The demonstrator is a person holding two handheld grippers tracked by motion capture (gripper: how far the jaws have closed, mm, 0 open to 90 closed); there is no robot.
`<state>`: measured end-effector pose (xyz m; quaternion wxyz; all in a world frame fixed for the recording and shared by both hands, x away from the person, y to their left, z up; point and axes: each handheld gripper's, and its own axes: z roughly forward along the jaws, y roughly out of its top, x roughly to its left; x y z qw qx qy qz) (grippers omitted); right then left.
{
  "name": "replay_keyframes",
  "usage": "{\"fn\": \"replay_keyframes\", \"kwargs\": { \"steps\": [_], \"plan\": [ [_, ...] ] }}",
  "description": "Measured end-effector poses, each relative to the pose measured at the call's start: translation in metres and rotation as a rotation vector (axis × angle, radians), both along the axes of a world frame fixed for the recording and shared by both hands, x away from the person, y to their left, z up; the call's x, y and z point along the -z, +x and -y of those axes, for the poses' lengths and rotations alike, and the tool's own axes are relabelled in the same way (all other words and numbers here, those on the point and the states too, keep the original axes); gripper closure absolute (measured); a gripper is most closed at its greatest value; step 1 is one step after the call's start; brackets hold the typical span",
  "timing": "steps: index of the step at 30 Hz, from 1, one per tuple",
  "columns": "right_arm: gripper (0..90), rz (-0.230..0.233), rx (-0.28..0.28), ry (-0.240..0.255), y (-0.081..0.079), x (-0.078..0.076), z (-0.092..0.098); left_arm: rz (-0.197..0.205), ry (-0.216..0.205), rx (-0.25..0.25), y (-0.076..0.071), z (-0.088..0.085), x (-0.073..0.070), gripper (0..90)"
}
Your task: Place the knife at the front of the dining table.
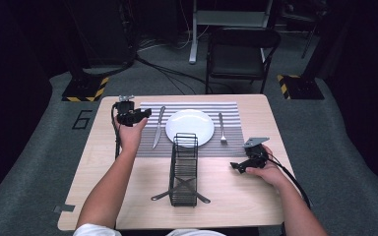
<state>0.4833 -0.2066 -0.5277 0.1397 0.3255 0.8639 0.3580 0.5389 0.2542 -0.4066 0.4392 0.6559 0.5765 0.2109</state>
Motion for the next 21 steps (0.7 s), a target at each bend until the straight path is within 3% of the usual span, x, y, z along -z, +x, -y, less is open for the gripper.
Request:
{"fn": "replay_keyframes", "kwargs": {
  "steps": [4,9,21],
  "plan": [
    [0.0,0.000,0.000,0.000,0.000,0.000,0.000,0.026,0.014,0.037,-0.015,-0.001,-0.012,49.2],
    [0.0,0.000,0.000,0.000,0.000,0.000,0.000,0.038,0.033,0.073,-0.029,-0.003,-0.017,48.6],
    [0.0,0.000,0.000,0.000,0.000,0.000,0.000,0.037,0.099,0.185,-0.067,-0.011,-0.007,48.2]
  ]
}}
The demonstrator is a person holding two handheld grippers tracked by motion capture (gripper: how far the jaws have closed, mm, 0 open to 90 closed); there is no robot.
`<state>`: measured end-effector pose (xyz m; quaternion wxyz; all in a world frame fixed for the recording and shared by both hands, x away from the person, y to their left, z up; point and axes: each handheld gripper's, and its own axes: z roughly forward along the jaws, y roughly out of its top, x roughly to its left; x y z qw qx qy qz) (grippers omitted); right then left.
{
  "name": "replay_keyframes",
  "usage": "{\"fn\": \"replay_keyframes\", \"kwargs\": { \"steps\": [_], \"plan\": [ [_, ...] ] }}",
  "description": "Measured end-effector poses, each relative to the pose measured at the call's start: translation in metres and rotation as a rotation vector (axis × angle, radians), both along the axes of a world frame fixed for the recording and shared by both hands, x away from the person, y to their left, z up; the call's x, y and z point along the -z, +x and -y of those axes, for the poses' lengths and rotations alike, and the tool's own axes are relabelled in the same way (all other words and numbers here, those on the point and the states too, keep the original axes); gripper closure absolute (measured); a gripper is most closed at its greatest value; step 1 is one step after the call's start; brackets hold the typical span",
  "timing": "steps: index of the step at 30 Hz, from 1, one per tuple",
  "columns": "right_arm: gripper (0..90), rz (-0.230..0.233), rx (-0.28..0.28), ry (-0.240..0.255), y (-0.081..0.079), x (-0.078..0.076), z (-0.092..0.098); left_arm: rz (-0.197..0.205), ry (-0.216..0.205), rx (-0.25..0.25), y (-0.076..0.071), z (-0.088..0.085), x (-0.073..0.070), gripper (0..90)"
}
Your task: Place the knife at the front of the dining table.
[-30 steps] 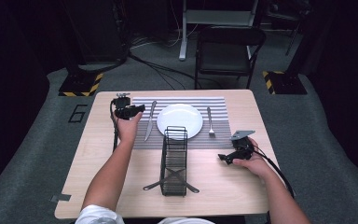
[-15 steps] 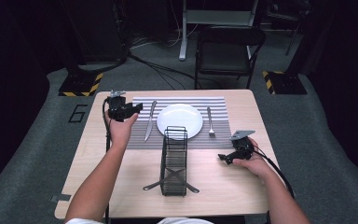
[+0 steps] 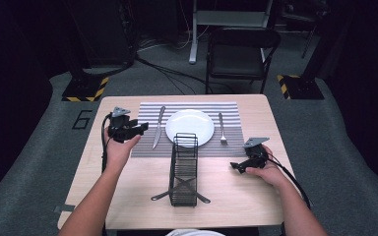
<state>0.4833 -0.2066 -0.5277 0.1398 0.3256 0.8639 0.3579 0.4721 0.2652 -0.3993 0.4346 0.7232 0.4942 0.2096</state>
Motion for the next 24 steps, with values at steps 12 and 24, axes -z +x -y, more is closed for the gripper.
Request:
{"fn": "replay_keyframes", "kwargs": {
  "steps": [12,24],
  "plan": [
    [0.0,0.000,0.002,0.000,0.000,0.000,0.000,-0.029,0.022,0.011,-0.033,-0.015,0.023,47.6],
    [0.0,-0.002,0.009,0.005,0.000,0.000,-0.001,-0.086,0.061,0.012,-0.044,-0.028,0.060,47.6]
  ]
}}
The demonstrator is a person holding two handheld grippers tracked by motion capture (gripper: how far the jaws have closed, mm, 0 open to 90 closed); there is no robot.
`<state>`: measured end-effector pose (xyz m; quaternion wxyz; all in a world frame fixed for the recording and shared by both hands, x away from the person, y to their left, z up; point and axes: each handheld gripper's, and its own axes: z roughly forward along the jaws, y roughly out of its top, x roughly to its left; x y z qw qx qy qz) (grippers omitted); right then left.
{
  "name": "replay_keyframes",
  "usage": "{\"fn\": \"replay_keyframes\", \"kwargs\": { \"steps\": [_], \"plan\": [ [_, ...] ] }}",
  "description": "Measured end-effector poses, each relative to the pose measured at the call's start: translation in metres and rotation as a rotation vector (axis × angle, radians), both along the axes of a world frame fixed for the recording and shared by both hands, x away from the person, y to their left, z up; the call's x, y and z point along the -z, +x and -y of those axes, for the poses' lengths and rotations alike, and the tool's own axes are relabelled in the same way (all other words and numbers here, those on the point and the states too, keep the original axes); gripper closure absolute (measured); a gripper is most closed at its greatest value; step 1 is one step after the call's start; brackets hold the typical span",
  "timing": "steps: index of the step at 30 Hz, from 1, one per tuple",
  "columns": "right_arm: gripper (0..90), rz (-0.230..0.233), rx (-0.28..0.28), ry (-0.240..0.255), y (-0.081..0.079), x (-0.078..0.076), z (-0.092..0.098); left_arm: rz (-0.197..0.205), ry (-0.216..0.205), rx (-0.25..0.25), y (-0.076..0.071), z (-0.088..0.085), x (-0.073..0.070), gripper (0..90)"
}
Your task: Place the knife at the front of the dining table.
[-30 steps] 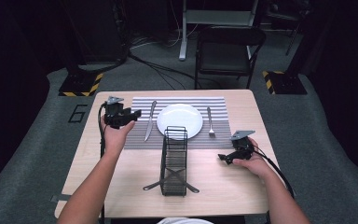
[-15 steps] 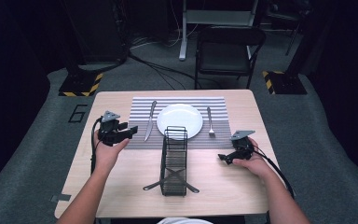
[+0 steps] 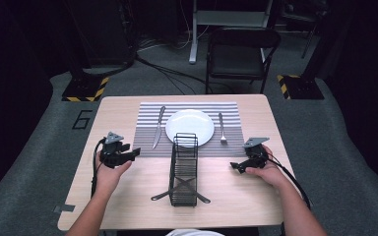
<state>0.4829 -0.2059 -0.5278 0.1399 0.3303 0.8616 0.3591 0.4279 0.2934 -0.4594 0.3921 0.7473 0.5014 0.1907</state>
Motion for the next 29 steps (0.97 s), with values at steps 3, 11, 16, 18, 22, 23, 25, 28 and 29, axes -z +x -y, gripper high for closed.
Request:
{"fn": "replay_keyframes", "kwargs": {
  "steps": [3,11,16,18,22,23,25,28,29],
  "plan": [
    [0.0,-0.001,0.003,0.002,0.000,0.000,0.000,-0.017,-0.006,-0.007,-0.001,-0.003,0.011,47.6],
    [0.0,0.000,0.000,0.000,0.000,0.000,0.000,-0.049,0.047,0.020,-0.003,-0.004,0.034,47.3],
    [0.0,0.000,0.001,0.000,0.000,0.000,0.000,-0.043,0.051,0.049,-0.004,0.000,0.041,47.3],
    [0.0,0.000,0.000,0.000,0.000,0.000,0.000,-0.058,0.056,0.049,-0.005,0.000,0.044,47.3],
    [0.0,0.000,-0.001,-0.001,0.000,0.000,0.000,-0.083,0.081,0.035,-0.005,-0.004,0.050,47.3],
    [0.0,0.000,0.000,0.000,0.000,0.000,0.000,-0.067,0.078,0.020,-0.005,-0.005,0.052,47.3],
    [0.0,0.000,-0.001,-0.001,0.000,0.000,0.000,-0.072,0.070,0.011,-0.005,-0.008,0.054,46.1],
    [0.0,0.000,0.000,0.000,0.000,0.000,0.000,-0.065,0.092,-0.010,-0.003,-0.013,0.060,44.3],
    [0.0,0.000,-0.001,-0.001,0.000,0.000,0.000,-0.061,0.096,-0.016,-0.003,-0.014,0.060,43.2]
  ]
}}
